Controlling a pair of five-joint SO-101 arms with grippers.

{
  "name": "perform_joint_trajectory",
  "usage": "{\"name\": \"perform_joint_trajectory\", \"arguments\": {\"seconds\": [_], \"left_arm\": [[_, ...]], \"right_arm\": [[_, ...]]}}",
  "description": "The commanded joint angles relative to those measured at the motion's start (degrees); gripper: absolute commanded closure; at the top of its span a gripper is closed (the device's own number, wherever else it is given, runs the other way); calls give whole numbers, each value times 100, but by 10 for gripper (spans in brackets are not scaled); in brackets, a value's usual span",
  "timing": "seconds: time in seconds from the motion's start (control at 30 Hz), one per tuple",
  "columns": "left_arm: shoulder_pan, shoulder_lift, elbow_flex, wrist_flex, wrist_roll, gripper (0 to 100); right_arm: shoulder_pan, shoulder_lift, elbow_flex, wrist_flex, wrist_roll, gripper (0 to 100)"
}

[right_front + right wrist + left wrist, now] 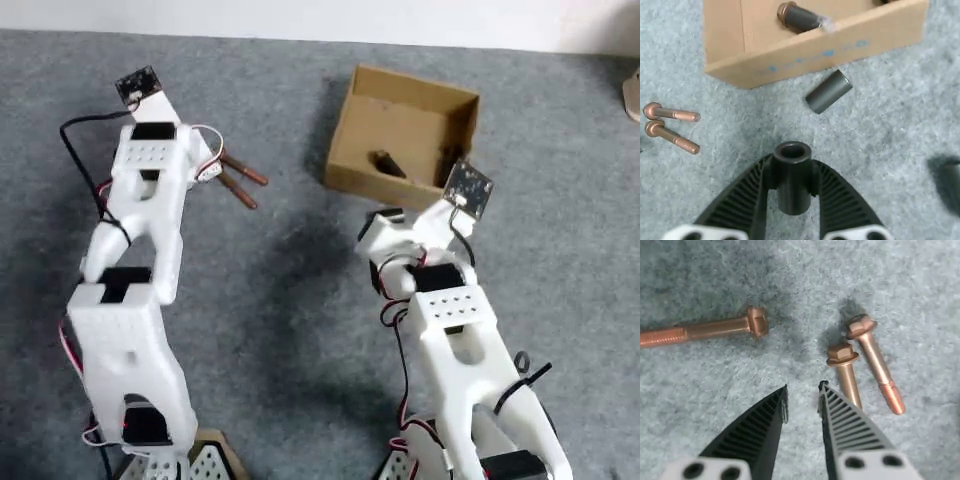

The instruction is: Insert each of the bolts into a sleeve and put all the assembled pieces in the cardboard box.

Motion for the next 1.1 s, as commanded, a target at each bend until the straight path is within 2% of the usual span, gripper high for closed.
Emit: {"name": "perform_joint_trajectory", "arguments": {"seconds": [0.0,0.17,0.37,0.73,1.07], "left_arm": [[127,215,-875,422,273,891],[189,629,-1508,501,844,891],[497,813,-1569,466,1407,891],[725,866,-1437,360,1503,891],[409,1596,-1358,9,1688,891]], "right_arm": [[66,-224,-22,-127,97,994],[66,-224,-22,-127,97,994],[66,-224,-22,-127,97,994],[66,-215,-13,-127,97,994],[75,-215,-13,-127,97,994]]}}
